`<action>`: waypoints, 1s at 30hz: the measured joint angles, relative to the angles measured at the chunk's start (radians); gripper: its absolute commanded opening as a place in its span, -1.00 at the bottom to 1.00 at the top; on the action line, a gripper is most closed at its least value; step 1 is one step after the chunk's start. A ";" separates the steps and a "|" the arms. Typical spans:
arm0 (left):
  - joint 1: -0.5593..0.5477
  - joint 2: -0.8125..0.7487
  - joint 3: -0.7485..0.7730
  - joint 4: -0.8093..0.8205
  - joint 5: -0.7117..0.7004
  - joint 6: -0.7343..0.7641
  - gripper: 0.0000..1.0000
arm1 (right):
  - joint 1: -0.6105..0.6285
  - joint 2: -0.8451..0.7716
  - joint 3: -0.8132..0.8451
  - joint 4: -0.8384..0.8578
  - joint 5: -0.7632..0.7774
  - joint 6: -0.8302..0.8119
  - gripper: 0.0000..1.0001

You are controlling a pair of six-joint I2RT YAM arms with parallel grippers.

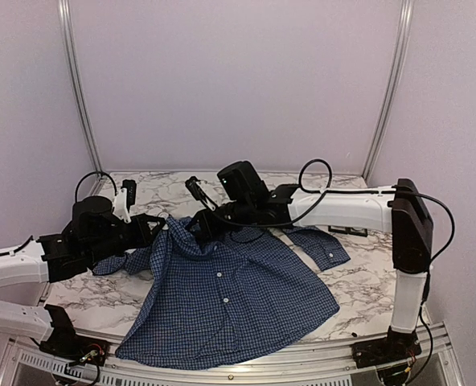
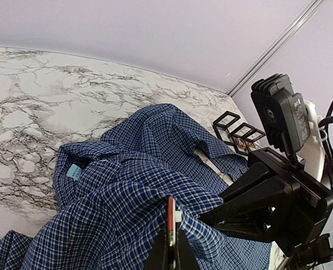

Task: Remove the brooch from the garment
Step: Pick up the brooch from the flattened clothing, then pass from the left arm to the right

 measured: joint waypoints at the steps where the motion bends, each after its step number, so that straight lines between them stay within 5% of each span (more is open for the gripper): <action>1: 0.000 0.008 -0.004 0.016 0.001 0.000 -1.00 | 0.000 -0.004 -0.005 0.000 0.000 0.000 -0.98; 16: 0.000 0.103 -0.066 0.264 0.074 -0.042 -1.00 | -0.084 -0.146 -0.168 0.116 -0.041 0.075 0.02; 30: 0.017 0.165 -0.111 0.459 0.168 -0.128 -1.00 | -0.092 -0.102 -0.211 0.383 -0.218 0.217 0.16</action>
